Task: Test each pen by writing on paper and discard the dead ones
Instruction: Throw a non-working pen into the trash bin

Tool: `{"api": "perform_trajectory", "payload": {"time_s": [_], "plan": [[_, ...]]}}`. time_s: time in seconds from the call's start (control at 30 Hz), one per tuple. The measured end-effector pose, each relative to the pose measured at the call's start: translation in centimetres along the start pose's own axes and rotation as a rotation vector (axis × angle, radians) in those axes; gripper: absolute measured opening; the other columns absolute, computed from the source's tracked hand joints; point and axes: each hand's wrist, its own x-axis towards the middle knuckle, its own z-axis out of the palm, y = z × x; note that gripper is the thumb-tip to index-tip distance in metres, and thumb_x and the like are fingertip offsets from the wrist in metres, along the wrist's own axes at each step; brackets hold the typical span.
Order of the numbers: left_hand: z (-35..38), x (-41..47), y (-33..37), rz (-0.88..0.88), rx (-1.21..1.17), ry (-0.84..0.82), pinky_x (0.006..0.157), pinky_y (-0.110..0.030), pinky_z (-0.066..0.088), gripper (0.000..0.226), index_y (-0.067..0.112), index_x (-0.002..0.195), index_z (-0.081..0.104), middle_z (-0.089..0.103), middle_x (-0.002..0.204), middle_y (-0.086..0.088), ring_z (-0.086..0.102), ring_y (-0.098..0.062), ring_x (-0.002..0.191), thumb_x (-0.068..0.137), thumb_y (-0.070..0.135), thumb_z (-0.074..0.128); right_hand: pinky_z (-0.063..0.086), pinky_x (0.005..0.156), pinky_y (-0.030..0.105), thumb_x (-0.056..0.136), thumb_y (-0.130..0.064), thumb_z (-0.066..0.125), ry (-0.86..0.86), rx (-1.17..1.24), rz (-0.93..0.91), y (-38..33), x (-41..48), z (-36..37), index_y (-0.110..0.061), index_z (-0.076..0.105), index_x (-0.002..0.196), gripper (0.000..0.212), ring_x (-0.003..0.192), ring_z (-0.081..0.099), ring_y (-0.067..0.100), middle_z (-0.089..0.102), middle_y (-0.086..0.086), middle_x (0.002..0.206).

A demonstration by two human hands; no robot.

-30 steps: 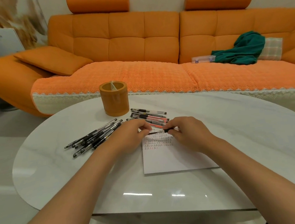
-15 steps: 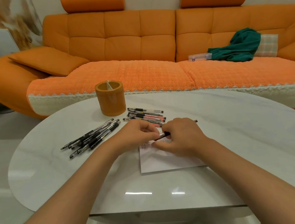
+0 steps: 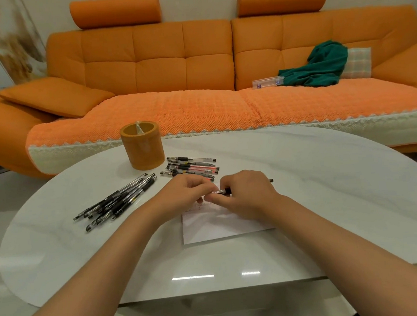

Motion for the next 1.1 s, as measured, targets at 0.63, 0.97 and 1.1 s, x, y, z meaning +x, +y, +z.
{"api": "perform_trajectory", "payload": {"time_s": [0.63,0.97,1.1], "plan": [[21.4,6.4,13.2,0.354,0.41,-0.055,0.097,-0.032,0.047,0.043,0.028,0.14,0.049,0.056,0.13,0.007,0.054,-0.013,0.113,0.098,0.035,0.056,0.039,0.073,0.028,0.099,-0.023,0.055,0.276,0.257,0.552,18.6,-16.9,-11.9,-0.027,0.066,0.117,0.021,0.085,0.052,0.011,0.055,-0.006,0.101],[33.0,8.0,16.4,0.435,0.624,-0.155,0.109,-0.041,0.036,0.047,0.027,0.14,0.052,0.046,0.145,-0.002,0.04,-0.024,0.133,0.098,0.047,0.051,0.04,0.066,0.027,0.092,-0.017,0.063,0.356,0.316,0.889,26.4,-28.3,-10.4,-0.023,0.061,0.101,0.011,0.079,0.056,0.014,0.06,-0.007,0.087],[34.8,8.4,15.7,0.464,0.716,-0.099,0.105,-0.04,0.032,0.047,0.028,0.139,0.052,0.045,0.143,-0.003,0.037,-0.025,0.131,0.097,0.049,0.046,0.042,0.061,0.029,0.089,-0.01,0.06,0.138,0.269,0.985,28.0,-31.3,-8.1,-0.023,0.054,0.076,0.019,0.076,0.056,0.022,0.058,-0.002,0.075]]}}
